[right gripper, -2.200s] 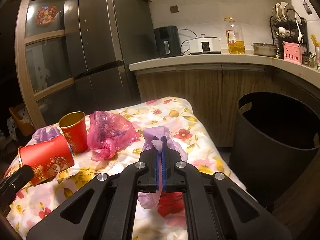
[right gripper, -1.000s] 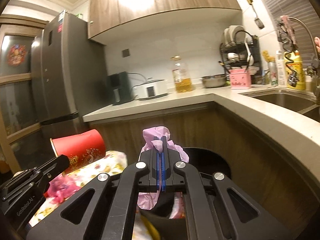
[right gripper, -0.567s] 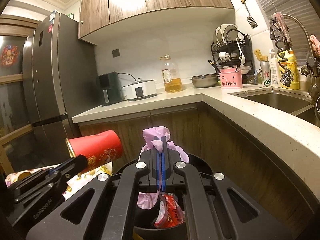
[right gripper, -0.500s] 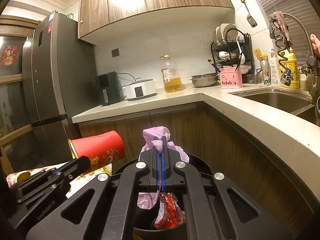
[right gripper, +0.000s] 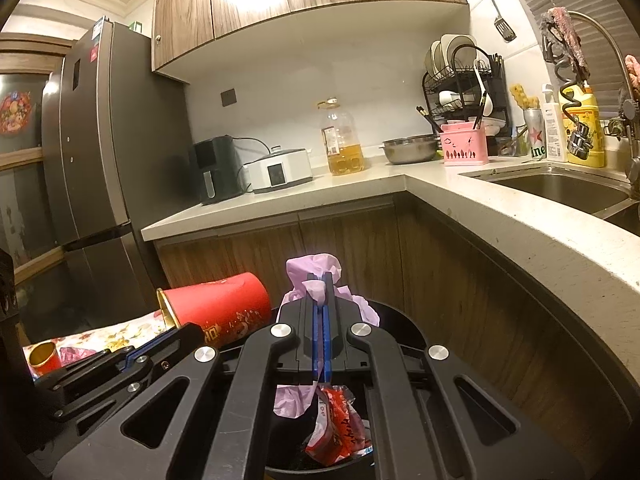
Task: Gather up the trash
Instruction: 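Open both tools to drop the cup and glove into the bin, then move both tools back over the remaining trash on the table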
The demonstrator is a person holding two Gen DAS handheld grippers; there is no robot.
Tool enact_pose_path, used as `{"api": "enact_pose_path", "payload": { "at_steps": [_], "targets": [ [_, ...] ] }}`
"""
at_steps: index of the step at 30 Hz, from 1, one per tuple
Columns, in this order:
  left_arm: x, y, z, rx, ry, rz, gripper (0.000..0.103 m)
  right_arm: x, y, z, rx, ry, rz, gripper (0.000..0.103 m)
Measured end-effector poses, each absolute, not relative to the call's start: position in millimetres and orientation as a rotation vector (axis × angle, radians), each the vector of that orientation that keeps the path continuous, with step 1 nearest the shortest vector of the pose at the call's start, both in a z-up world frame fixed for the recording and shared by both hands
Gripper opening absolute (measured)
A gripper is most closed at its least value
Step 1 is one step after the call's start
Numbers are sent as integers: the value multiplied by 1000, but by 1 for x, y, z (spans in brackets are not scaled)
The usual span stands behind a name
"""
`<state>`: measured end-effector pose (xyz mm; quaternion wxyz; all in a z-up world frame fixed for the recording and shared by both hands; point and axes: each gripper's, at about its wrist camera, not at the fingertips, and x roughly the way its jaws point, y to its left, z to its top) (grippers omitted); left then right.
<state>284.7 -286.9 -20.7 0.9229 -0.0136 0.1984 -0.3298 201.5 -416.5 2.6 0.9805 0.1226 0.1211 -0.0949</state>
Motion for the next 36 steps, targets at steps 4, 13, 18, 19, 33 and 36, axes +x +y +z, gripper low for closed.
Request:
{"api": "enact_pose_path", "payload": {
  "at_steps": [4,13,18,19,33,36],
  "targets": [
    [288,-289,-25,-24,426,-675,4,205,-420,0,263,263,-187,3],
    [290,-283,-36,-13,449,-639,36,210,-427,-6,289,295,-185,19],
    [285,-265,-37,-44,446,-578,64,207,-425,-6,281,291,-193,31],
    [283,-262,-37,-47,443,-563,67,206,-424,-6,281,289,-194,37],
    [254,-199,-42,-79,431,-365,84,193,-412,1,265,264,-199,63],
    [245,-182,-44,-85,426,-311,84,190,-399,1,246,265,-180,67]
  ]
}}
